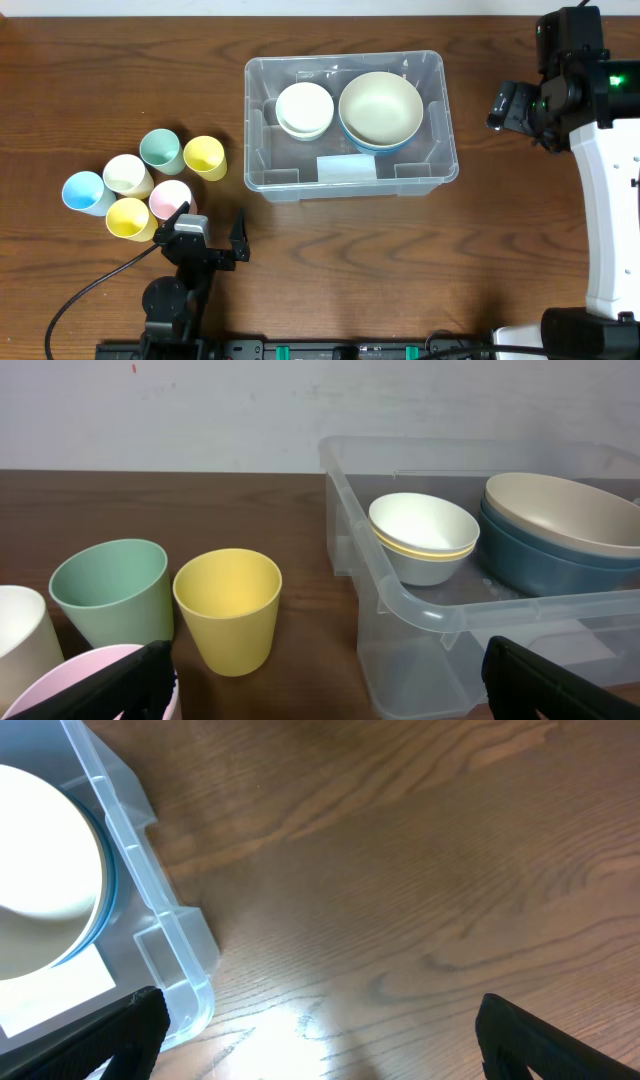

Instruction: Pack container

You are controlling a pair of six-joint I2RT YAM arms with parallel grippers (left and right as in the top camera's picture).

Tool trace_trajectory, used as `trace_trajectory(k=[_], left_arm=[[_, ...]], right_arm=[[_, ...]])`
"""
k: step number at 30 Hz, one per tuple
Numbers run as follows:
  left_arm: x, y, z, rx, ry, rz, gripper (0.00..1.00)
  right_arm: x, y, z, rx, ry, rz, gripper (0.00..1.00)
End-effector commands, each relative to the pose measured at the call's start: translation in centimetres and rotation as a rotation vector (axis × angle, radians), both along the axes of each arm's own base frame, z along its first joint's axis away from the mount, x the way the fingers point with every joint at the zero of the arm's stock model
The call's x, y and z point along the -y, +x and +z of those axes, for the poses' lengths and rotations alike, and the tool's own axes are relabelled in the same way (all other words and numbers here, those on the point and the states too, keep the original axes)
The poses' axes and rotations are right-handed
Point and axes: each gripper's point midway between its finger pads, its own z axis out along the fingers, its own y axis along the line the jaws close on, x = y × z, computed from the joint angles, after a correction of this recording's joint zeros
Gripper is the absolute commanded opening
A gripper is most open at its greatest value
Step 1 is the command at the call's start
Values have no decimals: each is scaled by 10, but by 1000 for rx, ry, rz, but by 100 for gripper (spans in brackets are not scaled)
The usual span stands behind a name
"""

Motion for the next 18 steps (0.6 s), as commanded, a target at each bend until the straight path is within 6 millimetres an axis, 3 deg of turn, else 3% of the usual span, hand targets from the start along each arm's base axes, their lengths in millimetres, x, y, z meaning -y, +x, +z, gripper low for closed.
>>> trace_trajectory(k=[1,18], left_arm=[[-2,0,-16,-32,21,6,98],[-1,1,-14,-24,19,3,98]], right_arm=[[5,-1,2,2,-20,-10,99],[5,-1,2,2,-20,-10,99]])
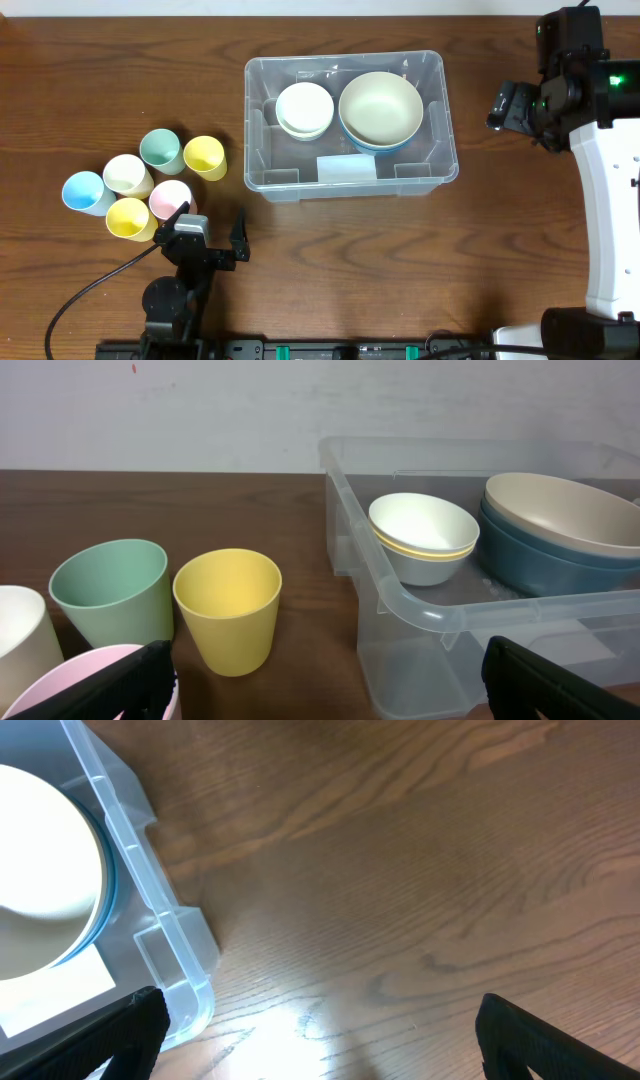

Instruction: Pack container

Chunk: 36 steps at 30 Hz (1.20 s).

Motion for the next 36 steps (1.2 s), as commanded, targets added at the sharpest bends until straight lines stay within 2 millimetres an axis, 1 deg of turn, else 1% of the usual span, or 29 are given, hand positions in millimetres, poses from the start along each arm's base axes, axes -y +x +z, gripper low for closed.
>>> trace_trajectory(k=[1,2,3,5,7,12,14,17,18,20,24,26,27,28,30,32,36], left_arm=[[-1,1,-9,-5,16,2,98],[1,2,-2,19,-1,-9,98],[10,1,9,61,-30,-58,98],[29,-5,32,124,-41,-171,98],[37,-14,51,137,-45,-227,98],[33,-33,88,22,-31,-208,98],[25,-37,107,-37,-25,-166,98],[14,-34,137,-156,-11,-97,98],[12,-32,141,-183,-7,-86,98],[8,-23,151,-302,6,-59,98],[9,-3,154,-517,63,-71,98],[10,10,151,-594,72,-75,98],[11,17,147,-634,73,-75,98],[12,24,142,-662,71,-77,98],[17,36,127,-725,52,-91,98],[17,47,111,-783,55,-87,98],[2,66,72,-926,55,13,98]], right_arm=[[5,-1,2,2,-20,-10,99],[5,-1,2,2,-20,-10,99],[5,-1,2,2,-20,-10,99],[5,-1,2,2,-20,-10,99],[5,-1,2,2,-20,-10,99],[5,-1,2,2,-20,-10,99],[5,-1,2,2,-20,-10,99],[5,-1,2,2,-20,-10,99],[5,-1,2,2,-20,-10,99],[5,-1,2,2,-20,-10,99],[5,-1,2,2,-20,-10,99],[5,-1,2,2,-20,-10,99],[5,-1,2,2,-20,-10,99],[5,-1,2,2,-20,-10,99],[5,-1,2,2,-20,-10,99],[5,-1,2,2,-20,-10,99],[5,-1,2,2,-20,-10,99]])
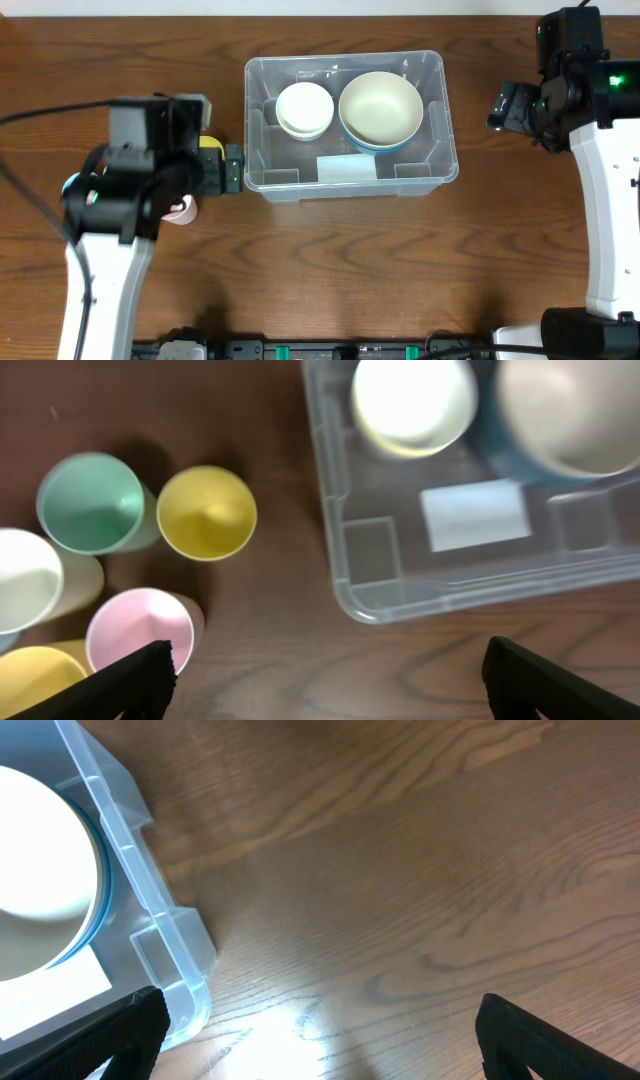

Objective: Pack container
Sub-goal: 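Move the left gripper over the yellow cup among the cups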

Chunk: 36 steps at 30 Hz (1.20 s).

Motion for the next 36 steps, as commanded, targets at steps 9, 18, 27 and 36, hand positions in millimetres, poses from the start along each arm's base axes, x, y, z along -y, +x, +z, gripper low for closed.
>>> trace_trajectory(k=[9,18,27,36], left_arm=[[-42,30,-64,-229,-9,255,98],[-54,51,-83,-237,-13,288,98],[-55,60,-114,-321,-58,406,92],[-65,63,-155,-428,-51,588,87]], right_arm=[[4,0,2,4,-13,-7,99],[4,0,2,4,-13,-7,99],[4,0,2,4,-13,-7,99],[4,0,2,4,-13,-7,99]])
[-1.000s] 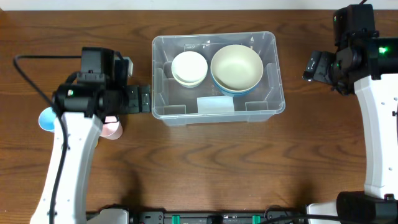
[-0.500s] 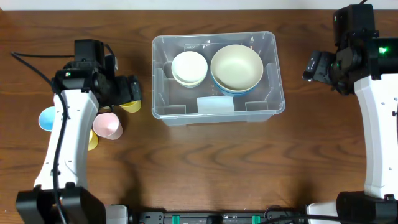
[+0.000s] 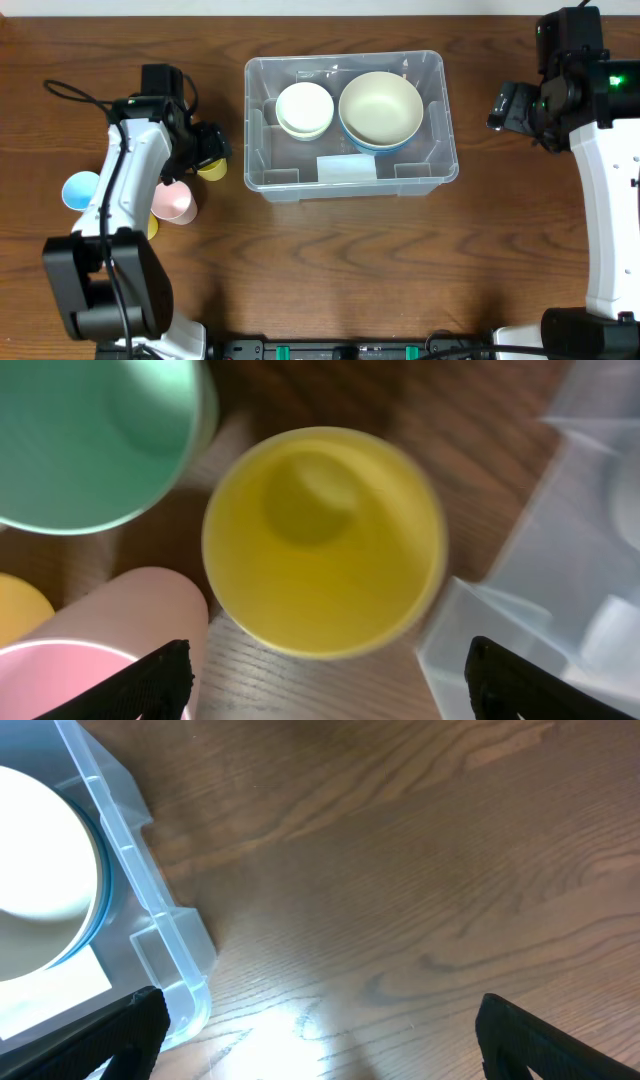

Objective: Pack container
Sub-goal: 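Move the left gripper over the yellow cup among the cups, then lower the left gripper and grasp the yellow cup rim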

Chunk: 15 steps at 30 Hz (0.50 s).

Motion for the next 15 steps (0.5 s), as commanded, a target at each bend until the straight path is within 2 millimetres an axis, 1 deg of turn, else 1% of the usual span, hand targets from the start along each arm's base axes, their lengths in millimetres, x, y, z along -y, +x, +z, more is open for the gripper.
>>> trace_trajectory(k=[1,5,7,10,12,15], left_arm=[[-10,3,-9,-26,37,96,87],[-11,4,-16,-41,41,100,86],[-16,5,-16,-37,66,116,85],[-19,8,-15,-24,79,123,81],[-19,10,-15,-17,79,123,76],[-19,11,-15,-12,78,127,74]], right_arm=[[4,0,2,4,-13,-7,99],[4,0,2,4,-13,-7,99],[4,0,2,4,-13,-7,99],[4,0,2,4,-13,-7,99],[4,0,2,4,-13,-7,99],[4,0,2,4,-13,-7,99]])
